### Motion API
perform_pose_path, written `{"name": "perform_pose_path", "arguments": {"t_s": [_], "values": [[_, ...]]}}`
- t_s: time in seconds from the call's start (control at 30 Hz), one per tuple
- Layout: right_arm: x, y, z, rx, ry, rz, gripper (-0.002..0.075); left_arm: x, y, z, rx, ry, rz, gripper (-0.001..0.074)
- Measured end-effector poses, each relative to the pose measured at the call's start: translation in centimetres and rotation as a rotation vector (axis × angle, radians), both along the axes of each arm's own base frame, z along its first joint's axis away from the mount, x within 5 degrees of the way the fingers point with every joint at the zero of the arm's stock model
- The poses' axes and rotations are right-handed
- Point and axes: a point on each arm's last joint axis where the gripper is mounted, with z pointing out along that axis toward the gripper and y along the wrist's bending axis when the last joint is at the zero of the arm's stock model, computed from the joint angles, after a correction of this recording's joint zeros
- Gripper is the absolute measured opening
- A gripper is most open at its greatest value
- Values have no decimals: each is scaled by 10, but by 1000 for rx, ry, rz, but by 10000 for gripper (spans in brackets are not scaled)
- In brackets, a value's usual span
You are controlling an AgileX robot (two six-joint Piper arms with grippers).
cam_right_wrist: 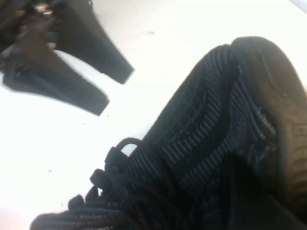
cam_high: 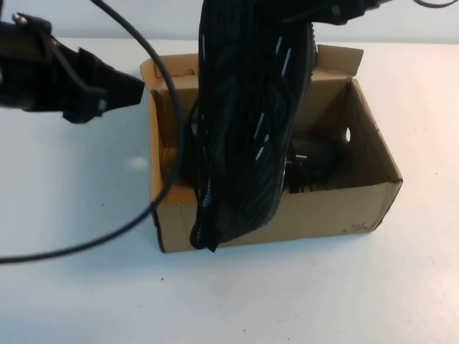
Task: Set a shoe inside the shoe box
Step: Place the shoe in the shoe box
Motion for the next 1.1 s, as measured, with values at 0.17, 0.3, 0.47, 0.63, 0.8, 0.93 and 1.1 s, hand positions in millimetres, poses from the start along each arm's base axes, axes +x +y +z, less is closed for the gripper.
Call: {"name": "perform_pose_path", "arguments": {"t_s": [0.17,0.3,0.47,0.63,0.8,0.93,1.1], "values": [[-3,0,1,5,-24,21,134,16,16,-6,-183,95,-175,330],[-3,2,-6,27,-17,52,134,38,23,-17,-304,123,-190,330],[-2,4,-7,60,-16,72,134,46,17,-27,-294,133,-230,386],[2,6,-11,75,0,75,134,44,11,-24,-327,133,-253,597],[10,9,-19,85,30,75,134,44,10,-23,-343,137,-253,665],[13,11,-21,113,45,81,134,42,5,-23,-342,143,-267,665],[12,14,-20,128,40,89,134,38,-7,-22,-335,141,-315,665]]}}
